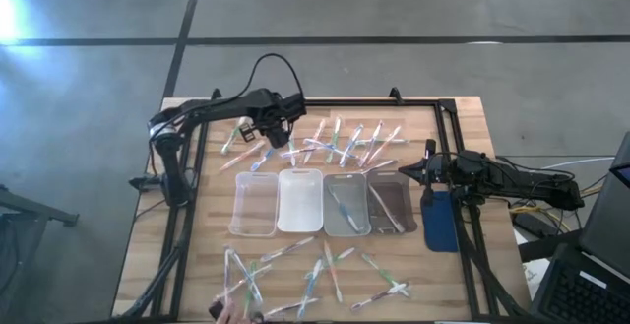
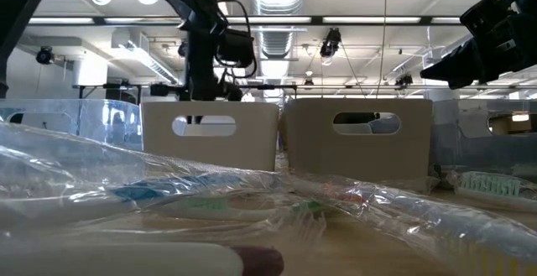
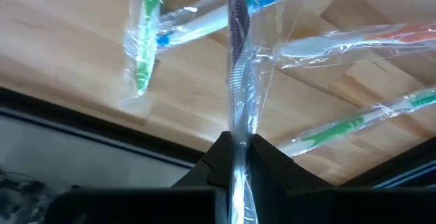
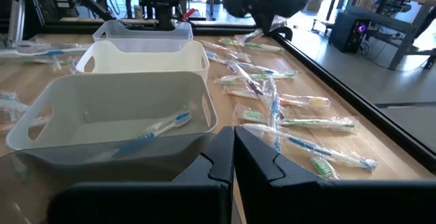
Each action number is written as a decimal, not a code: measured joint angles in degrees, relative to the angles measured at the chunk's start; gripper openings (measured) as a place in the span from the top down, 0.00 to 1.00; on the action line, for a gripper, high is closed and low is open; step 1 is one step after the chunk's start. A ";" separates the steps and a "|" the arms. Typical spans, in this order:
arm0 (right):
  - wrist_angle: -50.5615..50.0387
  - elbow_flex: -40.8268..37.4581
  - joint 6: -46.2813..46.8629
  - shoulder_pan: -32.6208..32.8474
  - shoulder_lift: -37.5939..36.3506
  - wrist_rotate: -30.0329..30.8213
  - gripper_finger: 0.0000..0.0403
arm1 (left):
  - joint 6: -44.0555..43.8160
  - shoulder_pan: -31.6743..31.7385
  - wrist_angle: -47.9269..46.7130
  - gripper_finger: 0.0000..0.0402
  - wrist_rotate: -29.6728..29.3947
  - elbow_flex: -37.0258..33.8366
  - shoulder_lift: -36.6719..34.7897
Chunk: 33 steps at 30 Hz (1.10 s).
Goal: Pick & Place Toothbrushes
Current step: Put the purple toothbrush into the white bin
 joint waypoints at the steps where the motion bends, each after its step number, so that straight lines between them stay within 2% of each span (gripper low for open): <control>1: -0.01 0.00 0.00 0.00 0.01 0.01 0.98 | -0.01 -0.52 -0.22 0.93 0.05 0.00 -0.76; 6: 0.02 0.00 0.00 0.00 -0.05 0.01 0.98 | -1.44 -5.14 -0.08 0.92 3.01 0.00 -5.36; 12: 0.00 0.00 0.00 0.00 -0.08 0.02 0.98 | 0.57 -14.20 0.01 0.92 3.09 -0.09 -8.83; 21: 0.00 0.00 0.00 0.00 -0.06 0.02 0.98 | 7.08 -27.16 3.47 0.92 0.35 -0.11 -9.14; 29: 0.01 0.00 0.00 0.00 -0.06 0.02 0.98 | 15.62 -33.49 8.77 0.92 -0.06 -0.11 -8.84; 33: 0.01 0.00 0.00 0.00 -0.06 0.00 0.98 | 18.95 -35.20 9.53 0.92 1.64 -0.11 -7.72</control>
